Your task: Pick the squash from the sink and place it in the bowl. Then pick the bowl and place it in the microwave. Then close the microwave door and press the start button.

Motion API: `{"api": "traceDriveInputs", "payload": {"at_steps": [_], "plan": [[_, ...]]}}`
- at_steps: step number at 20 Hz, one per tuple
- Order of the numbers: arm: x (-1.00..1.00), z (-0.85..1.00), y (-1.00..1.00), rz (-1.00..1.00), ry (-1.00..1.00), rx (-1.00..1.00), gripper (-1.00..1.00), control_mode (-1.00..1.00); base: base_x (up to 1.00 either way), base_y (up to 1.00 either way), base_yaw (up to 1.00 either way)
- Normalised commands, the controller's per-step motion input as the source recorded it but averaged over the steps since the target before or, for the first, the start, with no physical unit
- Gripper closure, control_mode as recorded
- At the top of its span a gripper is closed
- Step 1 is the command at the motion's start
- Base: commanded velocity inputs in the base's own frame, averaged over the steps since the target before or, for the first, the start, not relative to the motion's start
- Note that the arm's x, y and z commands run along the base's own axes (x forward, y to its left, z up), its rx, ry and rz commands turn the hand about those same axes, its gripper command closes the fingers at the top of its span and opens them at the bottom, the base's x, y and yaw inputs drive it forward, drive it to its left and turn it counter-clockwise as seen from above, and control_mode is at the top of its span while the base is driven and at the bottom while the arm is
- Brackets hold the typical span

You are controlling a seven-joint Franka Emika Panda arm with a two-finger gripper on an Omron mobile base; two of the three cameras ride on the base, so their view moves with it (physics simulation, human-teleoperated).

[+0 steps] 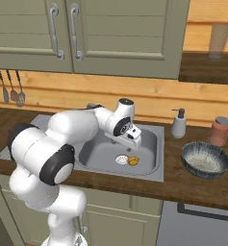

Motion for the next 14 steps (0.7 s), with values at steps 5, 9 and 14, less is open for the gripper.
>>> {"api": "traceDriveInputs", "payload": {"at_steps": [5, 9, 14], "plan": [[0.19, -0.24, -0.4, -0.02, 0.02, 0.13, -1.0, -1.0, 0.0, 0.0, 0.0], [0.48, -0.3, -0.14, 0.0, 0.0, 0.0, -1.0, -1.0, 0.0, 0.0, 0.0], [0.37, -0.46, 0.0, 0.0, 0.04, 0.0, -1.0, -1.0, 0.0, 0.0, 0.0]]}}
